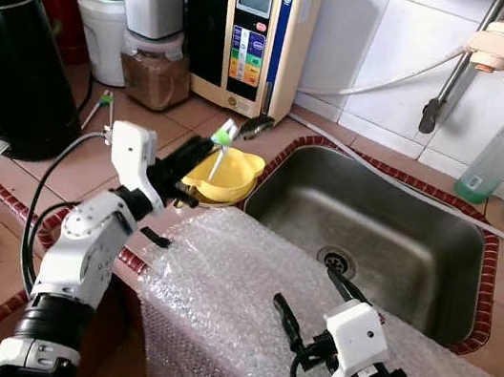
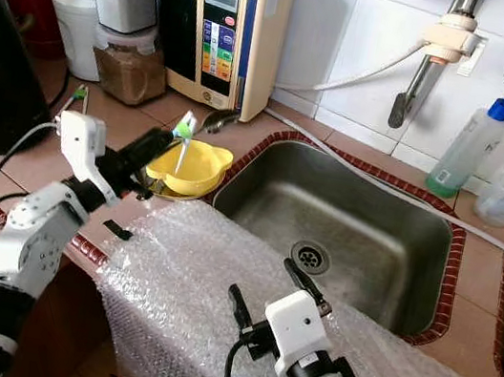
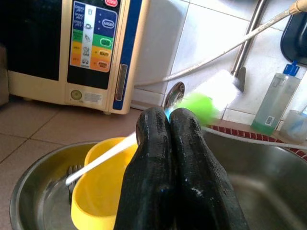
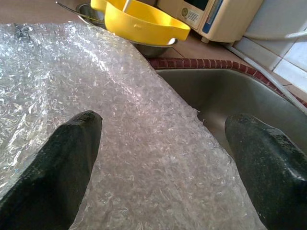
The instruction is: Kitchen organization
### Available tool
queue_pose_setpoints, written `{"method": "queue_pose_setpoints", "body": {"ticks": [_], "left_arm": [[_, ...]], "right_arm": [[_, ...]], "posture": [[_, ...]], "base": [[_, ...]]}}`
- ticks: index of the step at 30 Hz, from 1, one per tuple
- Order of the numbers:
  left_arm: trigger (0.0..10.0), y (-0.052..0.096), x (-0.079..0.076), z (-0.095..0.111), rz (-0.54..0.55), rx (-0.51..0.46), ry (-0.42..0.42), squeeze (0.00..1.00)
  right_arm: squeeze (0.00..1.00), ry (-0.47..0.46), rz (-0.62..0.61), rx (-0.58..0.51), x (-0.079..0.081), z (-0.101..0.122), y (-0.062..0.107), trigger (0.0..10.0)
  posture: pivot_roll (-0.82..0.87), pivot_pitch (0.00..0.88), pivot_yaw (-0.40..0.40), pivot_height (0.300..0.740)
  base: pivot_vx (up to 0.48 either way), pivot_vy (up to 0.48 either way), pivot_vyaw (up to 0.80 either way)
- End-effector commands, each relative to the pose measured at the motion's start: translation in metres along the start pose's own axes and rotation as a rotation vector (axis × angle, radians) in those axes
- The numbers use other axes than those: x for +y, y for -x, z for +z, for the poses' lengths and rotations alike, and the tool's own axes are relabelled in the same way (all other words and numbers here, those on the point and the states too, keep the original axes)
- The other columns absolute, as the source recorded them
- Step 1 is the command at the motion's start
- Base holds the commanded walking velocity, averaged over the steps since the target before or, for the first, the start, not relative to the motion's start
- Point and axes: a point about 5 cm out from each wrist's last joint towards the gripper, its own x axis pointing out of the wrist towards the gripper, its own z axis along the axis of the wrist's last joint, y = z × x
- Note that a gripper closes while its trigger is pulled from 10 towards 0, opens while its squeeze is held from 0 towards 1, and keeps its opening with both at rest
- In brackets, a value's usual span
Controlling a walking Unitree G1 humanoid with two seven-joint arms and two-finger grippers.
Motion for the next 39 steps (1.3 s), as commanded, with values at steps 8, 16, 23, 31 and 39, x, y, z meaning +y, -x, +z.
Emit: {"method": "queue_pose_setpoints", "body": {"ticks": [8, 16, 23, 31, 39], "left_arm": [[9.3, 0.0, -0.001, -0.005, 0.018, 0.024, -0.035, 0.0], [10.0, 0.0, 0.011, 0.004, 0.118, -0.006, -0.163, 0.0], [10.0, -0.003, 0.026, 0.017, 0.206, -0.027, -0.266, 0.0], [10.0, -0.011, 0.023, 0.032, 0.155, -0.061, -0.41, 0.0], [10.0, -0.027, -0.005, 0.052, -0.063, -0.126, -0.59, 0.0]], "right_arm": [[0.0, 0.013, -0.015, 0.006, -0.003, -0.001, 0.001, 10.0], [0.0, 0.018, -0.016, 0.008, -0.003, -0.001, 0.0, 10.0], [0.0, 0.024, -0.014, 0.01, -0.003, -0.002, -0.001, 10.0], [0.0, 0.028, -0.015, 0.014, -0.004, -0.003, 0.0, 10.0], [0.0, 0.029, -0.018, 0.013, -0.004, -0.003, 0.0, 10.0]], "posture": [[0.07, 0.0, 0.006, 0.74], [0.07, 0.0, 0.004, 0.74], [0.07, 0.0, 0.003, 0.74], [0.06, 0.0, 0.002, 0.74], [0.06, 0.0, 0.008, 0.74]], "base": [[0.0, 0.0, 0.0], [0.0, 0.0, 0.0], [0.0, 0.0, 0.0], [0.0, 0.0, 0.0], [0.0, 0.0, 0.0]]}}
